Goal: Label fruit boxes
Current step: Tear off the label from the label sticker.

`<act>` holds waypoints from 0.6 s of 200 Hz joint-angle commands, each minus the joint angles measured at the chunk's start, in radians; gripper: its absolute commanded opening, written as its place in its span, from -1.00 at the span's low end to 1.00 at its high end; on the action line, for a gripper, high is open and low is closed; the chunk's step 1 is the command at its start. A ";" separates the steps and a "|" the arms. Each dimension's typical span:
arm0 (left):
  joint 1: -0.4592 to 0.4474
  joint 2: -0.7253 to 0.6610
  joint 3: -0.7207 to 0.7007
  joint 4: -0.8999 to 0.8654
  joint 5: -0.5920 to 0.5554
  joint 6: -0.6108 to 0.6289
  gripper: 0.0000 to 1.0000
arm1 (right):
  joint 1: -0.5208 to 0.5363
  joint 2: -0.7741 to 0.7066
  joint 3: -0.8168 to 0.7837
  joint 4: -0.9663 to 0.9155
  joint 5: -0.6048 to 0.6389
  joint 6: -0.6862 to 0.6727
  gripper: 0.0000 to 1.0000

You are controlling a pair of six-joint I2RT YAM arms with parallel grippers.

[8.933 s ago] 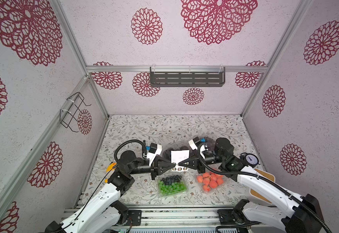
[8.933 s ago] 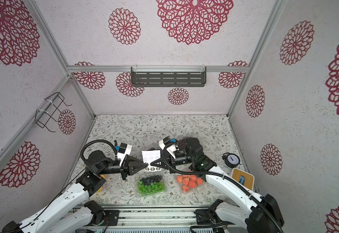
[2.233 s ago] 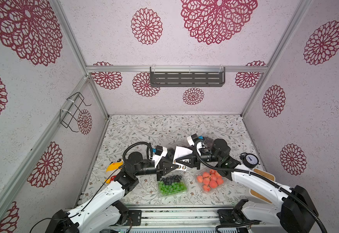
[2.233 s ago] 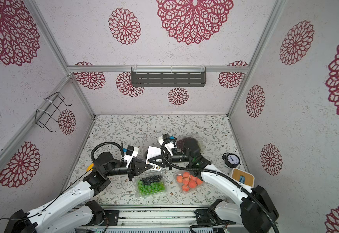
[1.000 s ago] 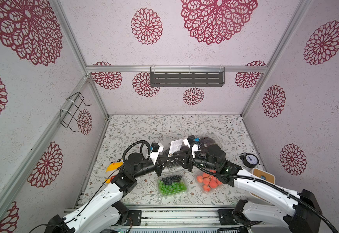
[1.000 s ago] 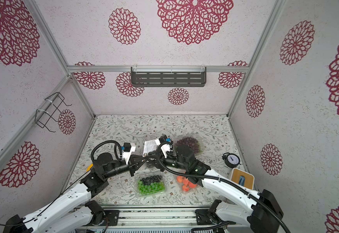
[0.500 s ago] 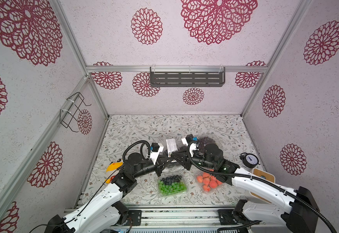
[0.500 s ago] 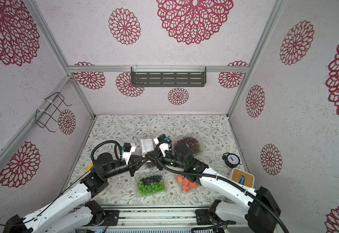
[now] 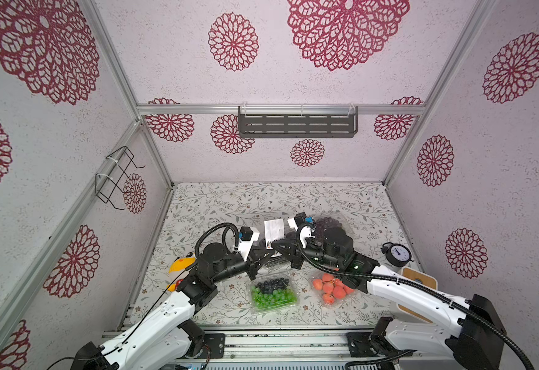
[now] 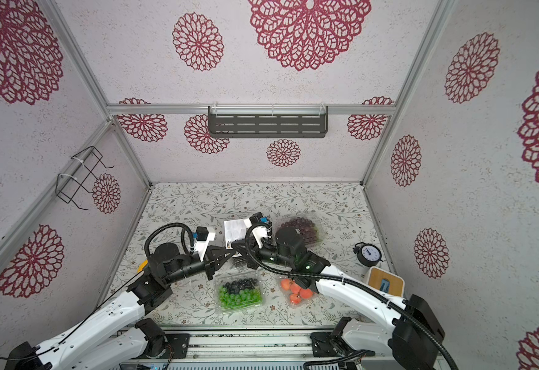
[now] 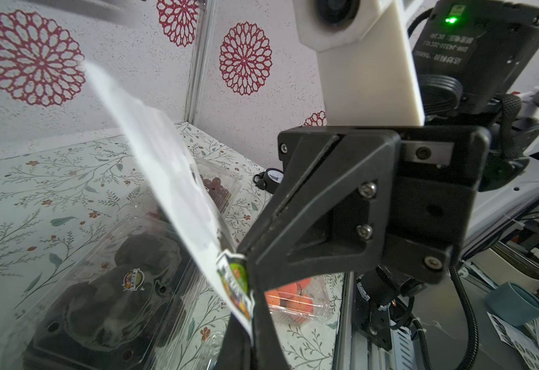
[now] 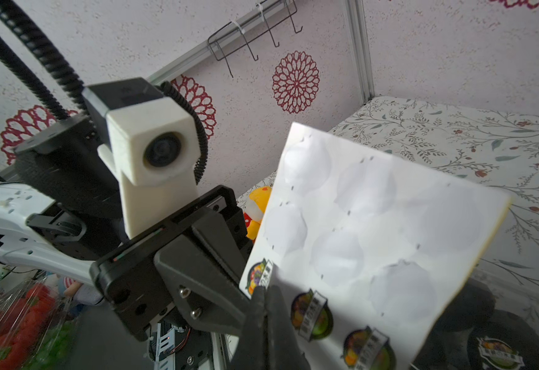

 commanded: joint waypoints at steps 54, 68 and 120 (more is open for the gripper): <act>-0.008 0.049 -0.002 0.024 -0.070 0.015 -1.00 | 0.004 -0.041 -0.017 0.073 0.018 0.032 -1.00; -0.008 0.041 -0.006 0.028 -0.067 0.013 -1.00 | 0.003 -0.048 -0.014 0.034 0.105 0.022 -1.00; -0.007 0.030 -0.011 0.026 -0.061 0.011 -1.00 | -0.008 -0.004 0.014 0.049 0.060 0.031 -0.46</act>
